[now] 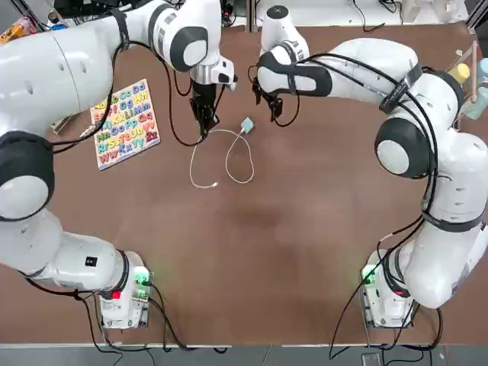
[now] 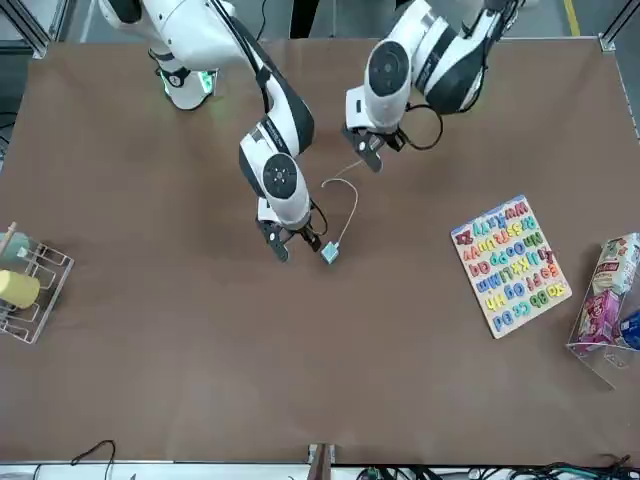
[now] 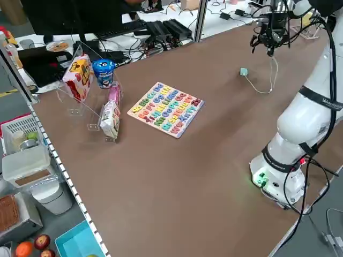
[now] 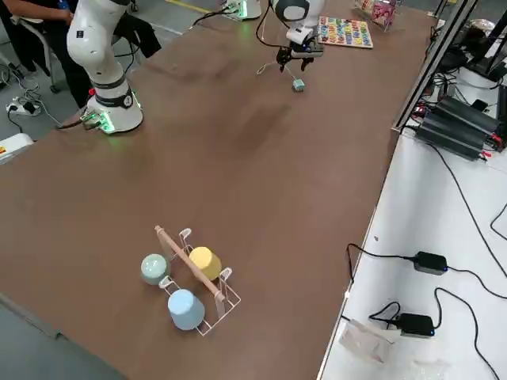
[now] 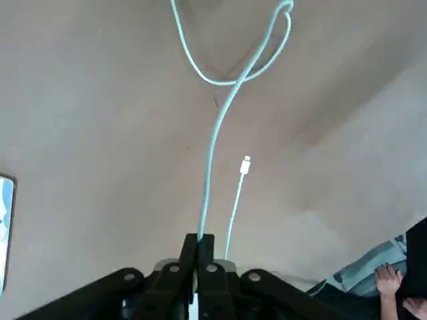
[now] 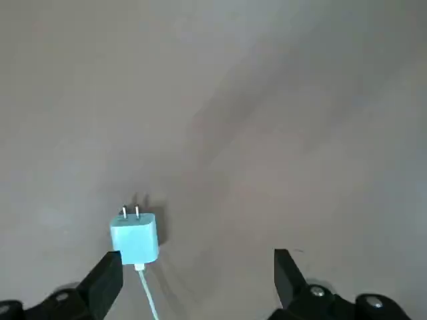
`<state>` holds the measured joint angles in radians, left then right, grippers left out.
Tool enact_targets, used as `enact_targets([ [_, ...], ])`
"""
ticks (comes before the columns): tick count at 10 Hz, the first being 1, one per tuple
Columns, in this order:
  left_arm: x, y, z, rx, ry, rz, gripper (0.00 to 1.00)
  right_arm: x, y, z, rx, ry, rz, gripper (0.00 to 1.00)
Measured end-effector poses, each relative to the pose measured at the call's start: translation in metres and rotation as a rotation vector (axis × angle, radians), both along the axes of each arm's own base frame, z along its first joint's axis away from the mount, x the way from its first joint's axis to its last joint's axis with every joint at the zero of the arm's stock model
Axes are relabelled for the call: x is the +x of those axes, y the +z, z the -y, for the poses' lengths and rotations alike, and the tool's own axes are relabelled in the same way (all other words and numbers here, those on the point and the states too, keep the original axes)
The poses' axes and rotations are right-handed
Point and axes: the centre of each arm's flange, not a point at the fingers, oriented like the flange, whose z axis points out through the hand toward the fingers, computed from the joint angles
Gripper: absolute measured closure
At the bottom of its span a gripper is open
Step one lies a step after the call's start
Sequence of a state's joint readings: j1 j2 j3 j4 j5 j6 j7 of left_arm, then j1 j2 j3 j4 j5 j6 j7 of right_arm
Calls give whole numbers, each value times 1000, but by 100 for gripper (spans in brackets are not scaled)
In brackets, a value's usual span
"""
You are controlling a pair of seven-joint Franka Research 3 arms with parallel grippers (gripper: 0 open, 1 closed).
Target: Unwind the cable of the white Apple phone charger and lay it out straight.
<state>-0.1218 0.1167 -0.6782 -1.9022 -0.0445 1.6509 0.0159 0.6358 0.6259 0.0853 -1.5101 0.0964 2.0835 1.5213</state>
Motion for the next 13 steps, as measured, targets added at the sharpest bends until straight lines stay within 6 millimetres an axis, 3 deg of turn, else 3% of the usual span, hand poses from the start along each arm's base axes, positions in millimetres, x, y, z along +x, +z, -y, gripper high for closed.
enact_targets([
  [3, -37, 16, 12, 6, -41, 27, 96, 4, -2, -15, 13, 8, 11, 0],
  [8, -148, 88, 30, -2, -89, 97, 96, 6, -6, -20, 14, 7, 13, 0],
  [10, -191, 93, 40, 14, -148, 91, 96, 6, -5, -20, 16, 6, 16, 0],
  [13, -221, 99, 54, -23, -195, 74, 96, 3, -8, -26, 16, 14, 14, 0],
])
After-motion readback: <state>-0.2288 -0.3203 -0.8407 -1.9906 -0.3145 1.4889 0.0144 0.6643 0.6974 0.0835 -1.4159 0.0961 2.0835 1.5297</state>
